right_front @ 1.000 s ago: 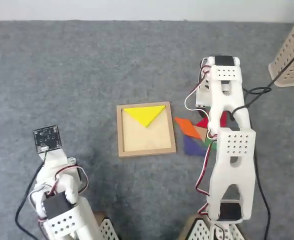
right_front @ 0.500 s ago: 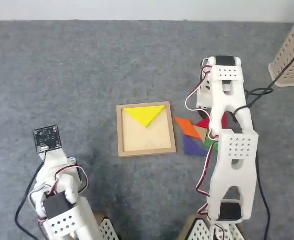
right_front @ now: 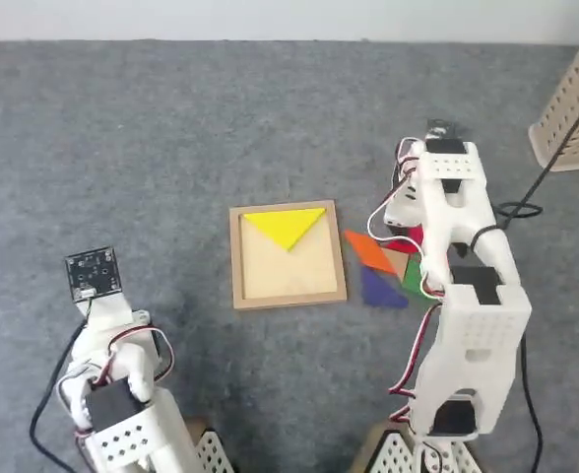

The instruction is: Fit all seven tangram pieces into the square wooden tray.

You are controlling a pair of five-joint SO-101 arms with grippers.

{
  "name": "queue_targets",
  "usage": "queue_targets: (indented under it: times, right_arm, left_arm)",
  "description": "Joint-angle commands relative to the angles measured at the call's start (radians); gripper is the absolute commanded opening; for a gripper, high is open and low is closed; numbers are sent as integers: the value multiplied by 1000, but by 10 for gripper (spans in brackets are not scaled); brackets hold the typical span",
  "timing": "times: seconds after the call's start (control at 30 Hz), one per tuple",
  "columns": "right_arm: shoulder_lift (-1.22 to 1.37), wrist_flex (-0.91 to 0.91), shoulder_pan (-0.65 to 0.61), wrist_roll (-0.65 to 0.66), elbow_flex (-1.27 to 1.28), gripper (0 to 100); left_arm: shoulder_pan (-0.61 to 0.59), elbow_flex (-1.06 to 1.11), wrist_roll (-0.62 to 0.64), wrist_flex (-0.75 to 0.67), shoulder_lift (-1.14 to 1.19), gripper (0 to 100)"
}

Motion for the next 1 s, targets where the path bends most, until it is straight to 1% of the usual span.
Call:
queue_targets:
  times: [0.0, 0.13, 0.23, 0.37, 0.57, 0.77, 0.97]
  right_arm:
    - [-24, -33, -10, -77, -21, 352]
    - [22, -35, -5, -94, -91, 279]
    - [59, -30, -5, -91, -144, 278]
    - [88, 18, 8, -41, -201, 278]
    - [97, 28, 21, -44, -236, 278]
    - [88, 65, 21, -150, -236, 278]
    - [88, 7, 21, -256, -238, 278]
  left_arm:
    - [2, -8, 9, 3, -3, 13]
    - [2, -8, 9, 3, -3, 13]
    - [2, -8, 9, 3, -3, 13]
    - [2, -8, 9, 3, -3, 13]
    - [2, -8, 9, 3, -3, 13]
    - [2, -8, 9, 3, -3, 13]
    - [2, -8, 9, 3, -3, 13]
